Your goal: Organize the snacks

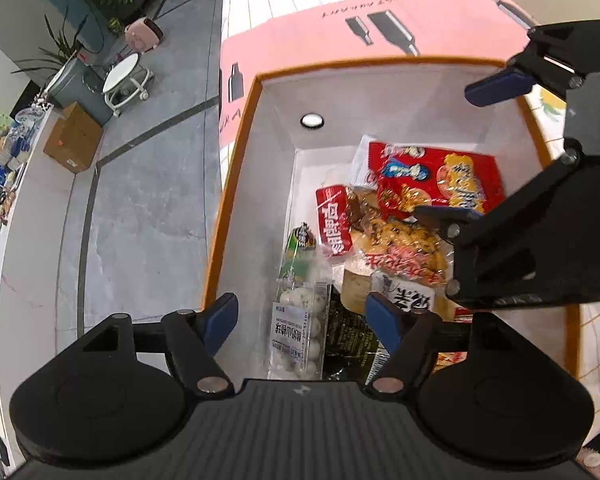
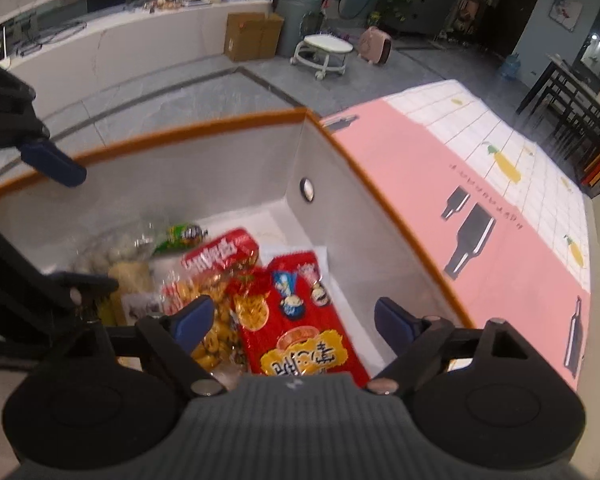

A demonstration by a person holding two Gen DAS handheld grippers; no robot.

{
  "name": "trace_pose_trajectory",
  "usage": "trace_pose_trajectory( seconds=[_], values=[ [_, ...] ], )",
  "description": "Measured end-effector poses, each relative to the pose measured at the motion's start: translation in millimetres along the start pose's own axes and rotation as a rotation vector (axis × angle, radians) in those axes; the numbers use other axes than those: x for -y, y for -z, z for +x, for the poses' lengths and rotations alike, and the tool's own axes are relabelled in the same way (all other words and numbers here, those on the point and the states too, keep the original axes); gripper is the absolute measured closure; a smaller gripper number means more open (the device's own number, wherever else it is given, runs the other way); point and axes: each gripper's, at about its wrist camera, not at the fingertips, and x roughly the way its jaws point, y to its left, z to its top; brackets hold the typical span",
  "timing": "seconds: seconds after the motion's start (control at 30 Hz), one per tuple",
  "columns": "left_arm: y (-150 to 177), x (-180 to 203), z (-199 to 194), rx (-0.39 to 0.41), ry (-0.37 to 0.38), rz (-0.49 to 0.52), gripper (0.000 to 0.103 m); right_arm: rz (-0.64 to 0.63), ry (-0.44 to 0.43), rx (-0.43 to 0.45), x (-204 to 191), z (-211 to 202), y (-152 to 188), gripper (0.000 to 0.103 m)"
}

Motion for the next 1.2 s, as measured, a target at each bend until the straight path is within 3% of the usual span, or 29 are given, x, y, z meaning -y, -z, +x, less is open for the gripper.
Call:
trace_pose_trajectory(
  seconds=[0.2, 0.4, 0.63, 0.83, 1.0, 1.2],
  values=[
    [-2, 3, -34, 0.100, -0.027, -0.030, 0.018, 0.055, 0.021, 0.078, 11, -30, -5, 0.014],
    [5, 7, -84, 0.244, -0.033, -0.103, 0.018, 0.205, 0.021, 0.122, 30, -74, 2, 0.012],
    [20, 11, -131, 0.396, -0.058, -0.221, 0.015, 0.368, 0.007, 0.210, 40, -138, 36, 0.009],
    [40, 19, -154, 0.515, -0.096, -0.317, 0.015, 0.439, 0.096, 0.282, 32, -186, 72, 0.007],
    [55, 33, -162, 0.511, -0.127, -0.332, 0.015, 0.457, 0.128, 0.315, 15, -213, 96, 0.006],
    [78, 47, -173, 0.483, -0.104, -0.325, 0.014, 0.400, 0.137, 0.335, -16, -234, 118, 0.004]
  ],
)
